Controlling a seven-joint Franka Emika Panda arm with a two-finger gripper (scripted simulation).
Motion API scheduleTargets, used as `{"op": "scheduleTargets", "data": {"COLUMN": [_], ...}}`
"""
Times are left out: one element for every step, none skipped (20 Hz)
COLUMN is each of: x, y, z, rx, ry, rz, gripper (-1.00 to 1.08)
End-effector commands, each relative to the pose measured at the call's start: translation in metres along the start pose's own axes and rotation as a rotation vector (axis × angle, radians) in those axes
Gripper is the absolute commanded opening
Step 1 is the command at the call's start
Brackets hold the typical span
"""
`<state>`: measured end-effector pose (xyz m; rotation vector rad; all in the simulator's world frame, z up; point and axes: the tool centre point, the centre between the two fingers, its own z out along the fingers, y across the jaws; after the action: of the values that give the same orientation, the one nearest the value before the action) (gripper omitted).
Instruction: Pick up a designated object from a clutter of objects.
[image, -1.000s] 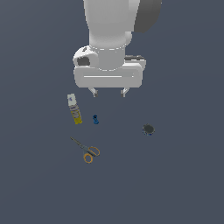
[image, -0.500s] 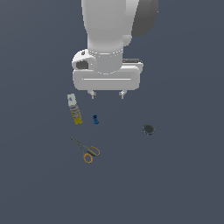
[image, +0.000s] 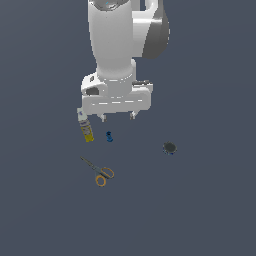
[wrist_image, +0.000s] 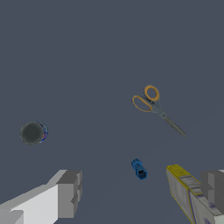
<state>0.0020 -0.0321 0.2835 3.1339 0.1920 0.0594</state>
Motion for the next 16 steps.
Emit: {"op": "scheduleTargets", "data": {"x": [-0.005,-0.007,-0.009,-0.012,-0.014,-0.017,-0.02,-0.023,-0.026,-0.029,-0.032,-0.036,-0.039,-0.043,-0.047,-0.05], "y": [0.006,0.008,0.01,0.013,0.015,0.018,0.02,0.022,0.024,0.026,0.028,0.03,0.032,0.034,0.036,0.038], "z": [0.016,0.022,0.029,0.036,0.043,0.05,0.057,0.063,0.07,0.076,0.083,0.089,0.096,0.102,0.108,0.114], "rx": [0.0,0.0,0.0,0.0,0.001,0.001,0.001,0.001,0.002,0.002,0.002,0.003,0.003,0.004,0.004,0.005], "ry": [-0.003,-0.004,-0.005,-0.007,-0.008,-0.009,-0.01,-0.012,-0.013,-0.014,-0.015,-0.016,-0.018,-0.019,-0.02,-0.021], "rz": [-0.044,-0.064,-0.084,-0.104,-0.124,-0.144,-0.165,-0.185,-0.205,-0.225,-0.245,-0.266,-0.286,-0.306,-0.326,-0.346], "gripper": [1.0,1.0,1.0,1.0,1.0,1.0,1.0,1.0,1.0,1.0,1.0,1.0,1.0,1.0,1.0,1.0]}}
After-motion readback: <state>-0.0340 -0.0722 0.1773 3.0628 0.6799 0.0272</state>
